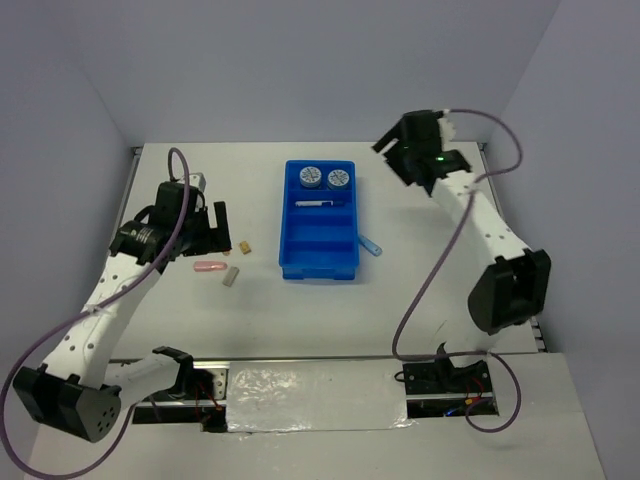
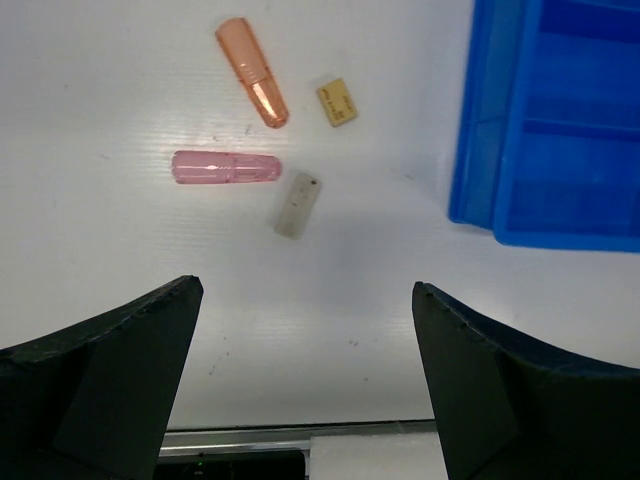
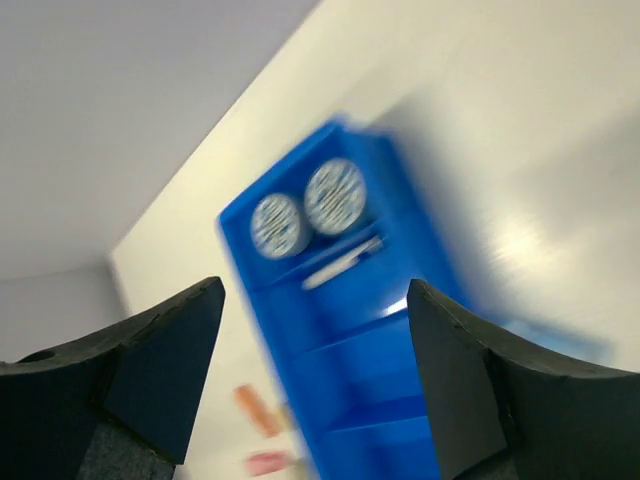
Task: Sort the stationery into containers
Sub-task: Pick up the stationery from the center of the board, then place the stationery in the storage box, then pick up the stationery from the center of the board, then place the stationery in the storage box.
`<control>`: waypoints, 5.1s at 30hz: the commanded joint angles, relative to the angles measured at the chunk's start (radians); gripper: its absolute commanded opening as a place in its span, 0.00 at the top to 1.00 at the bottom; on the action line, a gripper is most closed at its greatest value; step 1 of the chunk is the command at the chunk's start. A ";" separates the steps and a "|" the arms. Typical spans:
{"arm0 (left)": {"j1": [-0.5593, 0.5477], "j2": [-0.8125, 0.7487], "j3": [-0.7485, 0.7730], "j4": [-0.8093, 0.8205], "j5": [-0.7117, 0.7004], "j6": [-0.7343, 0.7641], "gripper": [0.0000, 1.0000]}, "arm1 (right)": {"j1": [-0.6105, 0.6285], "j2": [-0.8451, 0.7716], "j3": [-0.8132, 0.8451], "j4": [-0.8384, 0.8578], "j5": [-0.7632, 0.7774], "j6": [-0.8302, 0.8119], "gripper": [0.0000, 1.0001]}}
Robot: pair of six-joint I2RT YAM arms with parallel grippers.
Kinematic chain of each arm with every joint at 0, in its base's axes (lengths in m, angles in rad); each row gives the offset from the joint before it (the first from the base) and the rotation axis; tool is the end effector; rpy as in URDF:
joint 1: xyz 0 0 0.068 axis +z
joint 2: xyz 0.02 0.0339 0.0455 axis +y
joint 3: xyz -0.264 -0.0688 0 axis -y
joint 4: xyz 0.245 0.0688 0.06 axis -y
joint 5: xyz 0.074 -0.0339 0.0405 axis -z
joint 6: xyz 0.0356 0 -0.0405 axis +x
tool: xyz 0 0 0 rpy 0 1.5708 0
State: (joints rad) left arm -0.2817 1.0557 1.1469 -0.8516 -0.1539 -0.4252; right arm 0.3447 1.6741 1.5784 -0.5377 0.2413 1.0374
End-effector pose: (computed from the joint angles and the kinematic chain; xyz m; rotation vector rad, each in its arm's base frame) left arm 0.2009 -0.0525 0.3501 -0.2434 2.3139 -0.1770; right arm 0.3646 0.1219 0.3481 0.8842 2.0475 0.5104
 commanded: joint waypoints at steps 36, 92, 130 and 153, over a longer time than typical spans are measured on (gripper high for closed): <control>0.154 0.128 -0.035 0.149 0.212 -0.055 0.01 | -0.036 0.133 -0.416 0.162 -0.324 -1.114 0.28; 0.300 0.286 0.008 0.031 0.042 -0.118 0.01 | 0.192 0.253 0.028 -0.091 -0.438 -1.291 0.48; 0.299 0.671 -0.121 0.217 -0.082 -0.587 0.28 | 0.333 -0.318 -0.155 -0.108 -0.458 -1.100 0.19; -0.016 0.403 0.127 0.368 -0.042 -0.883 0.84 | 0.332 -0.364 -0.106 -0.159 -0.280 -1.120 0.19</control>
State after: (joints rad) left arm -0.2268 1.3933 1.2076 -0.5789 -0.2279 -1.1889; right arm 0.6716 1.3540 1.4223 -0.6807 -0.1070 -0.0956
